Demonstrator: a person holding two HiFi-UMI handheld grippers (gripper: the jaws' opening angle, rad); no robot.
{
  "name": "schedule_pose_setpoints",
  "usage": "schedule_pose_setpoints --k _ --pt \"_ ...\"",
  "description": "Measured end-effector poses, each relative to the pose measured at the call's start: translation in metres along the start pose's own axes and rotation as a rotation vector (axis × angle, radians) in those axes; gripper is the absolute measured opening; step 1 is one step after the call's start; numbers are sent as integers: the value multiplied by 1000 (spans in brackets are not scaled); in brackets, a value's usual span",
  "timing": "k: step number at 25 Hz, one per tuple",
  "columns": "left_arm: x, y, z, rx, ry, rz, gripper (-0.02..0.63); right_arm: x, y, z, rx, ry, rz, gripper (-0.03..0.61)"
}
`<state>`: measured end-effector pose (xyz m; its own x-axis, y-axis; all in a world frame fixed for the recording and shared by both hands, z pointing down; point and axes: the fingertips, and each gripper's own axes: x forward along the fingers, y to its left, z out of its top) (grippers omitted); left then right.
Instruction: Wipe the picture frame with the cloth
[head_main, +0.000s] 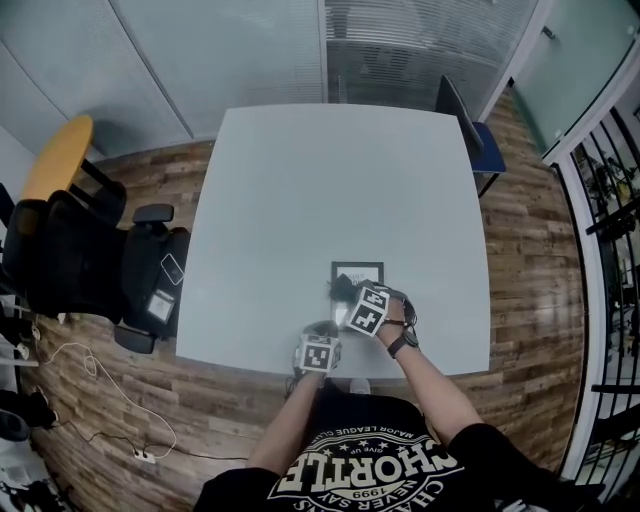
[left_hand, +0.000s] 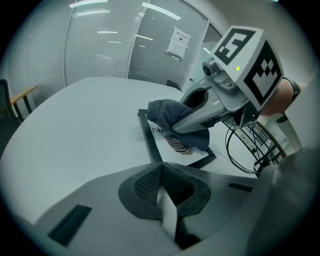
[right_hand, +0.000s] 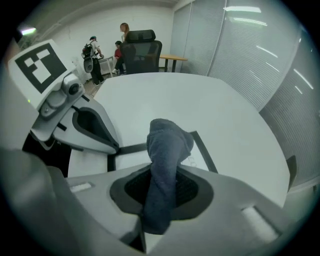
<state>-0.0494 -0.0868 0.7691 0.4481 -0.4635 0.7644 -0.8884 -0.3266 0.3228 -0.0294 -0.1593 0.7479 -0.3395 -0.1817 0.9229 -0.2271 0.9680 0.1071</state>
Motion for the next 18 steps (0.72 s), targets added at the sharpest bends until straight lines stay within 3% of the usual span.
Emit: schedule_pose_setpoints --k 3,8,18 --pt "3 10 -3 3 -7 19 6 13 20 25 -59 -24 59 78" --pt "6 9 -4 -4 -26 18 6 26 35 22 -87 2 97 78" --pt "3 9 -3 -14 -38 34 6 4 16 -40 -33 88 38 78"
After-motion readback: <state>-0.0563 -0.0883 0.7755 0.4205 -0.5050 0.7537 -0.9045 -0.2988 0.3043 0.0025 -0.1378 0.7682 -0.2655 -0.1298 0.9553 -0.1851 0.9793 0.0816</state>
